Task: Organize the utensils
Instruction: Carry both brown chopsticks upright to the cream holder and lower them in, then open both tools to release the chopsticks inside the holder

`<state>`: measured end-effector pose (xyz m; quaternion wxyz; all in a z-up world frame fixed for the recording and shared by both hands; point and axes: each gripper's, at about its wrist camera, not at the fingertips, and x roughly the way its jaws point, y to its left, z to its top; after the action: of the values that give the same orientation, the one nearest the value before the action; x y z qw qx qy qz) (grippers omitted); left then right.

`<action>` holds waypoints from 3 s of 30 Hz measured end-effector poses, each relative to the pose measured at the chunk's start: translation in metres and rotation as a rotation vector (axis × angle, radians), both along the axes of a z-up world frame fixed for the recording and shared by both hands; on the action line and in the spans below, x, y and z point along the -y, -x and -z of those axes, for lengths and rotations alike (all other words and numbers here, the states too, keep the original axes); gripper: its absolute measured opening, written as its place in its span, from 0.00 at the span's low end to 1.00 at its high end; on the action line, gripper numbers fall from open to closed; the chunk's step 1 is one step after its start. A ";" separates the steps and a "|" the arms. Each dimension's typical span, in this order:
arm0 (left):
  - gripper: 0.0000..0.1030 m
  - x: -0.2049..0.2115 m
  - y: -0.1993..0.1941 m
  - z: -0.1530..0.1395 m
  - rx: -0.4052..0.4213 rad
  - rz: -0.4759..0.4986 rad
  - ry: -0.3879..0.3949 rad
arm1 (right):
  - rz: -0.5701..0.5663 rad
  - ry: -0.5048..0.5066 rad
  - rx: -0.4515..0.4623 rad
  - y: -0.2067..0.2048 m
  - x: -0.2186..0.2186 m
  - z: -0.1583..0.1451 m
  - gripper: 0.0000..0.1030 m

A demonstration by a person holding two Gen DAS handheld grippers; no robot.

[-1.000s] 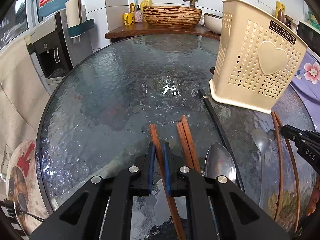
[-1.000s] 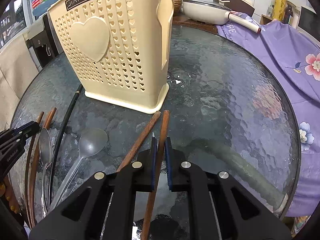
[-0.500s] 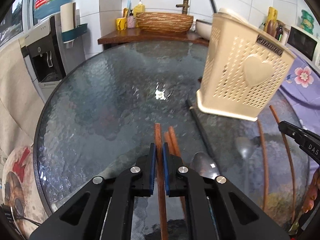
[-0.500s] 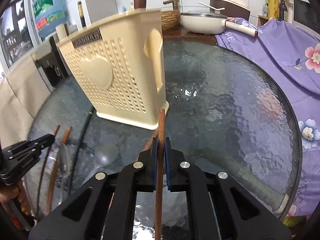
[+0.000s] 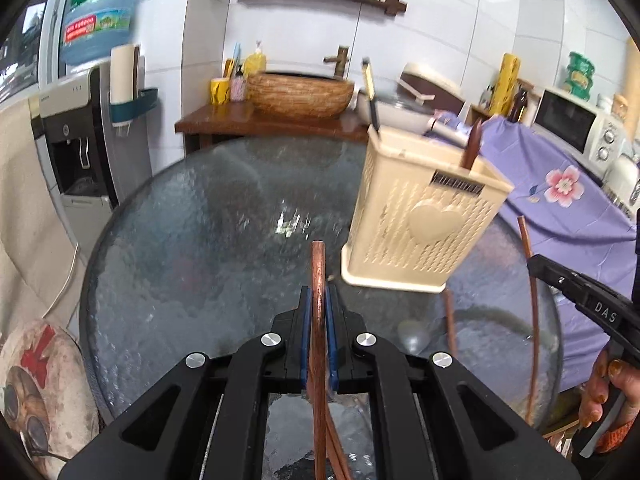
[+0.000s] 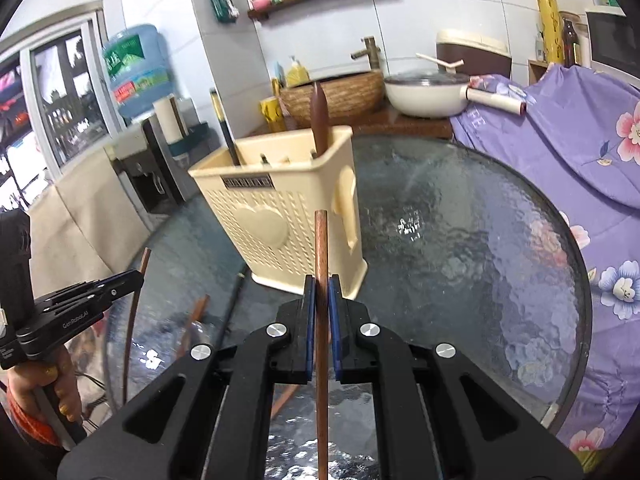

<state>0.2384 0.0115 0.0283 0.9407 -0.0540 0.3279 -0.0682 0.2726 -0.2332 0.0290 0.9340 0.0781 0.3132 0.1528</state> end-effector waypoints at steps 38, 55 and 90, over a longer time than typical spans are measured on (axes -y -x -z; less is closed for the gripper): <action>0.06 0.043 0.040 -0.094 0.239 0.155 0.018 | -0.110 -0.002 0.236 0.059 -0.017 -0.095 0.07; 0.06 0.049 -0.009 -0.220 0.404 0.145 0.032 | -0.089 -0.019 0.378 0.001 -0.015 -0.218 0.07; 0.07 0.056 -0.111 -0.081 0.140 0.072 0.010 | 0.014 0.034 0.213 -0.092 -0.026 -0.100 0.09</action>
<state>0.3494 -0.0448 0.1096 0.9580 -0.0420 0.2626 -0.1075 0.3646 -0.2068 0.1290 0.9643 0.0479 0.2141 0.1485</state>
